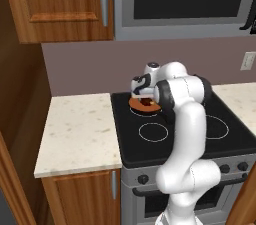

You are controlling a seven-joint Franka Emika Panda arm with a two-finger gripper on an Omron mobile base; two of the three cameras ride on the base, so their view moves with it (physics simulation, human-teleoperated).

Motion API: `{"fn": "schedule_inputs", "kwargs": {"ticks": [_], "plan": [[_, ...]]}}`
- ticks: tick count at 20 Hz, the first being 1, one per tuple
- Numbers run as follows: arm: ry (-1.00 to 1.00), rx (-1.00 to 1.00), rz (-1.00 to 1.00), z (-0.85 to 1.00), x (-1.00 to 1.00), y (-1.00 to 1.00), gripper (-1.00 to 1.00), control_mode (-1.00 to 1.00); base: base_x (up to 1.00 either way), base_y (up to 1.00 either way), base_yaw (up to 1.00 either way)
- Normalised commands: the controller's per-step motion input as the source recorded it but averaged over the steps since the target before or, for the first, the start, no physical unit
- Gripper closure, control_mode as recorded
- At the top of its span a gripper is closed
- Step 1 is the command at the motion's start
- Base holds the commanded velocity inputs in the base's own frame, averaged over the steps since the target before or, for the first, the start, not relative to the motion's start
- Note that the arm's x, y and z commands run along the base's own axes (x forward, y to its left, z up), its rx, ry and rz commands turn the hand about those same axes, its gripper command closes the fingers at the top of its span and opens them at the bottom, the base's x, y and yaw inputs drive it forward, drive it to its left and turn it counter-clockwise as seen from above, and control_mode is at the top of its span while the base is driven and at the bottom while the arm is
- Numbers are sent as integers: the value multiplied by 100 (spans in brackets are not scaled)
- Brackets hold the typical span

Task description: Retrieve the steak from the fridge and place it on the saucepan with marinade on the stove.

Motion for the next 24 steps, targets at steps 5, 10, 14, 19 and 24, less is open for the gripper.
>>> {"fn": "schedule_inputs", "kwargs": {"ticks": [5,10,14,19,24], "plan": [[6,0,0,-26,25,2,-100,-100,0,0,0],[0,0,0,-2,16,0,-100,-100,0,0,0],[1,0,-1,2,0,-2,-100,-100,0,0,0],[2,3,-6,23,-1,-20,-100,-100,0,0,0],[0,14,-6,43,-36,-36,-100,-100,0,0,0]]}}
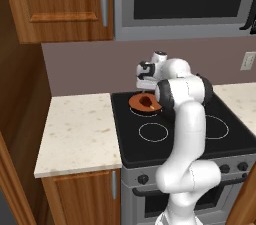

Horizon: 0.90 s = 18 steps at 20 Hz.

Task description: Retrieve the steak from the fridge and place it on the saucepan with marinade on the stove.

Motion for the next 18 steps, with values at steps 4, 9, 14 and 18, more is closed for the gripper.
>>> {"fn": "schedule_inputs", "kwargs": {"ticks": [4,9,14,18], "plan": [[-5,18,-5,11,-74,-57,-100,-100,0,0,0],[-16,22,-2,11,-92,-60,-100,-100,0,0,0],[-23,18,0,78,-100,-26,-100,-100,0,0,0],[-28,18,0,93,-100,-19,-100,-100,0,0,0]]}}
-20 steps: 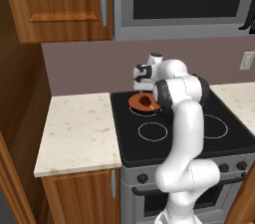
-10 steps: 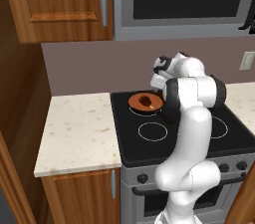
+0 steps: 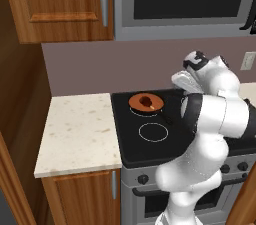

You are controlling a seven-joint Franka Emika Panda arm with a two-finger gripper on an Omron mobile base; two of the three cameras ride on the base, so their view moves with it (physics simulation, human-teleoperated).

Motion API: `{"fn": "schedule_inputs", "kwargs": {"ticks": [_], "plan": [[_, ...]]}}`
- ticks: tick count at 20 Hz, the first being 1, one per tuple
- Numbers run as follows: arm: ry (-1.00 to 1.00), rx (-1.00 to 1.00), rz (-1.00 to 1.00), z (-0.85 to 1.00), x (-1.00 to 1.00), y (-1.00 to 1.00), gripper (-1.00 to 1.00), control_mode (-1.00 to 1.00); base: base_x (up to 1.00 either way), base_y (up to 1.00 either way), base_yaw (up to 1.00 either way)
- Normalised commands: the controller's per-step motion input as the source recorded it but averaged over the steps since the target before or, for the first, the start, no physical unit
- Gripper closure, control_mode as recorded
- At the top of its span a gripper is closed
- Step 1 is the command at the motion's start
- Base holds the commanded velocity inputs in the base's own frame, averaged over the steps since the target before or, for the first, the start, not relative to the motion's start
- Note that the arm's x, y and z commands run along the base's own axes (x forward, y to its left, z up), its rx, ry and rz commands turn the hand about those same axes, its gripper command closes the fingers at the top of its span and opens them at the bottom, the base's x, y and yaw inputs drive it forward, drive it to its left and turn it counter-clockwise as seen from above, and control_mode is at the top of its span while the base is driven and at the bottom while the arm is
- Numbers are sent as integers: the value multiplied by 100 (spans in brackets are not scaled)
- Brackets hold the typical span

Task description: Retrieve the steak from the fridge and place it on the saucepan with marinade on the stove.

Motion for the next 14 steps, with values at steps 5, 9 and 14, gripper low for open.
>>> {"fn": "schedule_inputs", "kwargs": {"ticks": [5,9,14], "plan": [[-33,14,0,79,-100,-3,-100,-100,0,0,0],[-21,-5,0,79,-99,16,-100,-100,0,0,0],[13,-39,0,54,-43,53,-100,-100,0,0,0]]}}
